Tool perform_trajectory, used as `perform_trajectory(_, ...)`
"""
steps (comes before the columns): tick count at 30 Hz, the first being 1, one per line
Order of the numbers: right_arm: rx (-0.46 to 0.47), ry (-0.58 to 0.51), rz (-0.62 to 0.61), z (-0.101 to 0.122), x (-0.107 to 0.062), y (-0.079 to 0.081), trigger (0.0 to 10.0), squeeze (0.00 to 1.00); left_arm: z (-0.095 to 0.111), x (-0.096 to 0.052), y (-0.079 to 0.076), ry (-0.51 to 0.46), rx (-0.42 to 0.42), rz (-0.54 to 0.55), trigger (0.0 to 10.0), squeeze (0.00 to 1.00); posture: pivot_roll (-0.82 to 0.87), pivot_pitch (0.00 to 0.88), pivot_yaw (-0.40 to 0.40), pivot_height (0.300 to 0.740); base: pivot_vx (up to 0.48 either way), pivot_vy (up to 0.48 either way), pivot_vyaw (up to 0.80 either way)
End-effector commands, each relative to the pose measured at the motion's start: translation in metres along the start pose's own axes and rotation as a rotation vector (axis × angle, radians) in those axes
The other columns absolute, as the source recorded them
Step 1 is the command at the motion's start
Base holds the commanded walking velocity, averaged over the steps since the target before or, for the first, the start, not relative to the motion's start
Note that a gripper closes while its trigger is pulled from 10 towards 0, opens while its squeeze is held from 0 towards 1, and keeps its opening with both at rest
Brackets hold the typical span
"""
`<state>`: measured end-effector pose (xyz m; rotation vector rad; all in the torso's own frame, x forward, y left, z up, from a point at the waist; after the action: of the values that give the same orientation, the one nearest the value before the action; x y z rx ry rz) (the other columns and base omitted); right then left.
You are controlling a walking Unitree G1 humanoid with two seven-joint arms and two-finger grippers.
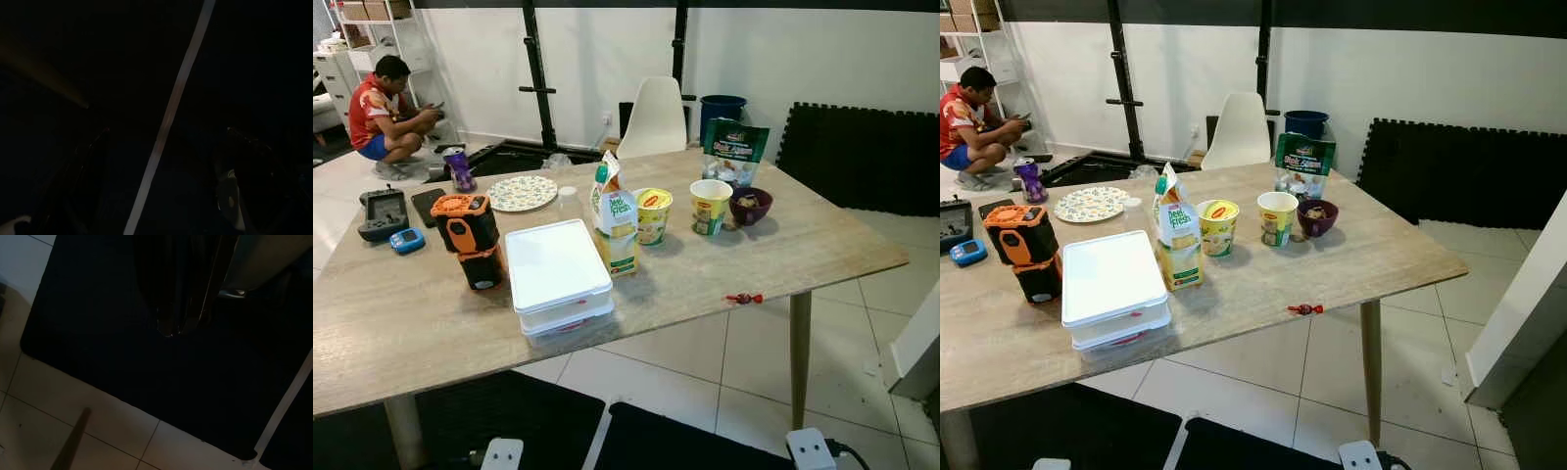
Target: Restocking fridge
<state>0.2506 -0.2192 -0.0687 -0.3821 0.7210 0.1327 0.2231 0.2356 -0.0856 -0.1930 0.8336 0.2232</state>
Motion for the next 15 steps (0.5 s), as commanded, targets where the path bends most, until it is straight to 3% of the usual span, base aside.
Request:
perform_trajectory(1,0.013,0.001,0.002,-0.0027,-0.0010,0.0018,10.0,0.00,-0.0088,-0.0014,0.0001,0.013,-0.045,0.004,10.0,0.00,-0.06,0.111,0.008,0.734,0.000,0.000,0.00)
perform_trajectory(5,0.014,-0.001,0.003,-0.0026,-0.0010,0.0018,10.0,0.00,-0.0073,-0.0009,-0.0021,0.005,-0.071,0.001,10.0,0.00,-0.06,0.113,0.007,0.734,0.000,0.000,0.00)
perform_trajectory(12,0.015,-0.008,0.005,-0.0011,-0.0007,0.0021,10.0,0.00,-0.0010,0.0009,-0.0073,-0.010,-0.075,-0.006,10.0,0.00,-0.06,0.114,0.006,0.734,0.000,-0.480,0.00)
perform_trajectory(15,0.015,-0.011,0.006,0.0001,-0.0004,0.0020,10.0,0.00,-0.0003,0.0008,-0.0058,-0.022,-0.107,0.016,10.0,0.00,-0.06,0.115,0.004,0.734,0.000,0.000,0.00)
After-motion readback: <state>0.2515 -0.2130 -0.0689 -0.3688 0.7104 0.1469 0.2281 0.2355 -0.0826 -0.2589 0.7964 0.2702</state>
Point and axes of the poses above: a point about 5 cm out from each wrist's last joint towards the gripper, its own x axis pointing out of the wrist towards the gripper, its own z axis along the axis of the wrist's last joint, y = z × x, the point moved 3 cm from there along x, pointing out of the wrist towards the gripper, and after that the axes turned 15 degrees about -x, right-handed, at the moved point
